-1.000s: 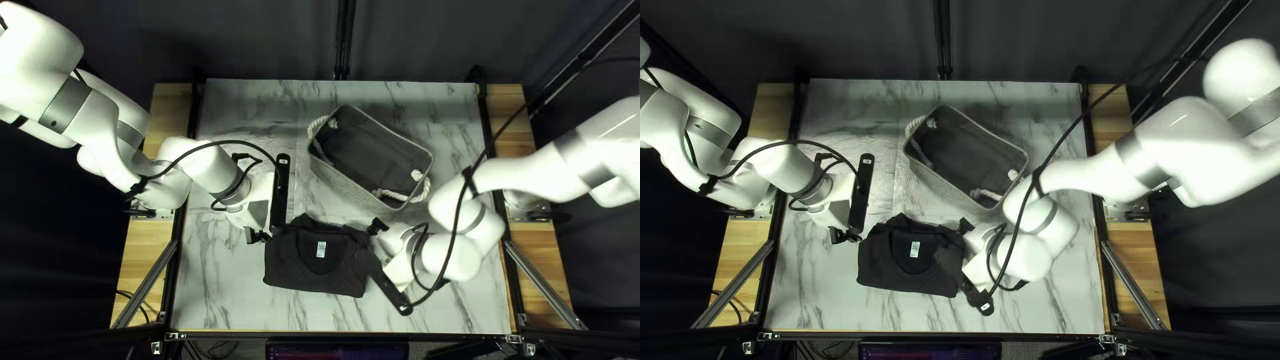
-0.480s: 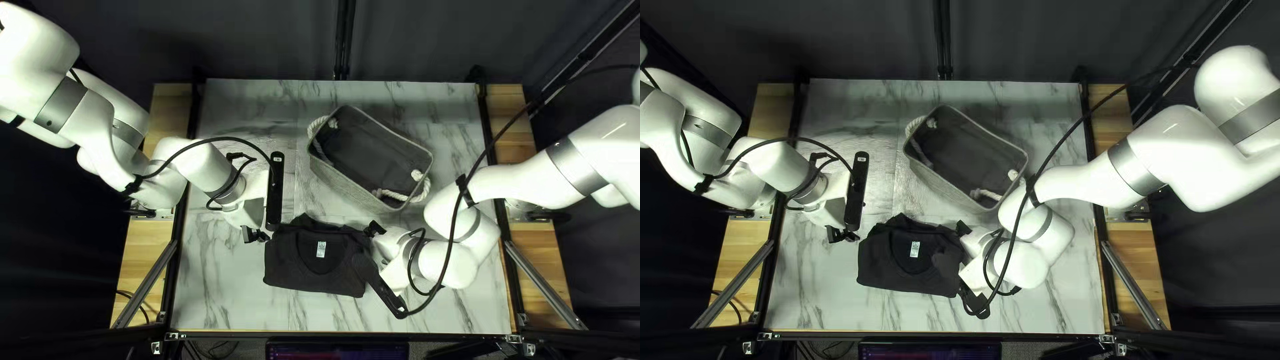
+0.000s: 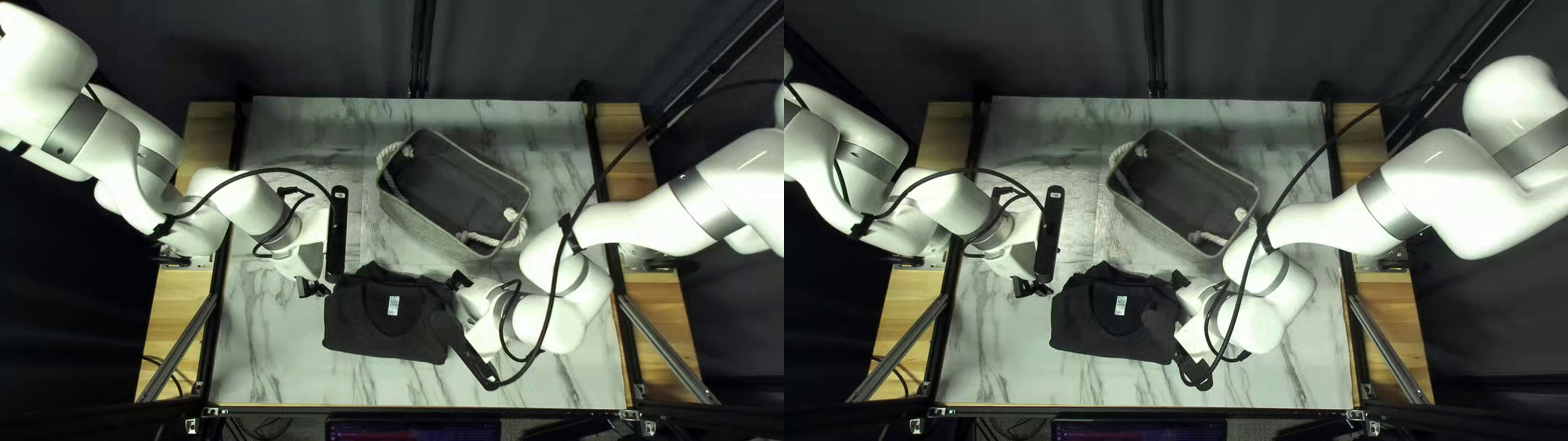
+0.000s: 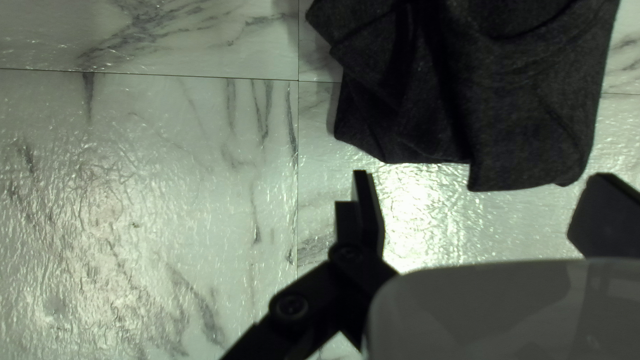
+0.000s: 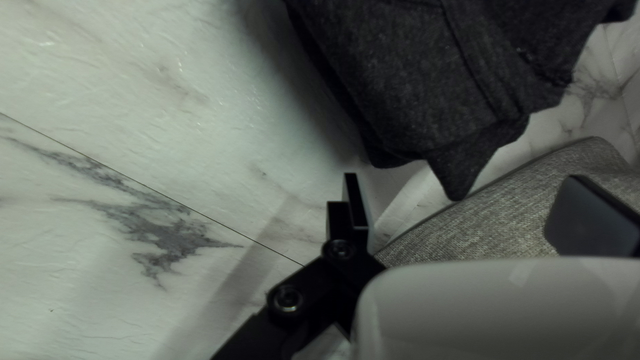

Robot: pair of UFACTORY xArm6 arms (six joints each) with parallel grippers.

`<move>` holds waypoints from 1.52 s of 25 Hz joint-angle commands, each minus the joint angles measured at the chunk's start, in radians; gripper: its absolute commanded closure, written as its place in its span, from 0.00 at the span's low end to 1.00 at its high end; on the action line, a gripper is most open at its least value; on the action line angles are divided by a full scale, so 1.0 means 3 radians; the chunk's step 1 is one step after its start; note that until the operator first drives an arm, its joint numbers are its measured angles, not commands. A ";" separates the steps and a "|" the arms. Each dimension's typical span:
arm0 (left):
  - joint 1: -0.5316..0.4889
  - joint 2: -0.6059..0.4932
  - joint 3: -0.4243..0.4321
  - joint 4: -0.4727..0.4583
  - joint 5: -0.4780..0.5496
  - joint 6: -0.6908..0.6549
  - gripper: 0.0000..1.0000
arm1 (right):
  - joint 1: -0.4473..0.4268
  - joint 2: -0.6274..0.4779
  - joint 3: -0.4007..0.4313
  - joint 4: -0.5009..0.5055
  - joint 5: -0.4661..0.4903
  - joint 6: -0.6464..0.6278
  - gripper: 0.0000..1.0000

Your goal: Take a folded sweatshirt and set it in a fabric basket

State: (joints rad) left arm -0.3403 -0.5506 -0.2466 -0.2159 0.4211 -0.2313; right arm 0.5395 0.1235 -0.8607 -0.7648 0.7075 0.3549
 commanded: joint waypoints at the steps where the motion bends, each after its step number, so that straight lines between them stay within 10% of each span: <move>1: -0.0002 0.0056 -0.0093 0.0109 0.0081 -0.0196 0.00 | 0.0014 0.0009 0.0049 -0.0236 0.0009 0.0134 0.00; 16: -0.0232 0.0484 -0.0225 0.0335 -0.0183 -0.1044 0.00 | -0.0086 0.0304 -0.0103 -0.0741 -0.0042 -0.0228 0.00; 38: -0.0192 0.0466 0.0033 -0.0075 -0.0530 -0.0571 0.00 | -0.0194 0.0659 -0.0047 -0.1539 -0.0321 0.0059 0.00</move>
State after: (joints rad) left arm -0.3990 -0.4098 -0.2385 -0.2316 0.2634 -0.4114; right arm 0.4788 0.3148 -0.8724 -1.2138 0.6079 0.3592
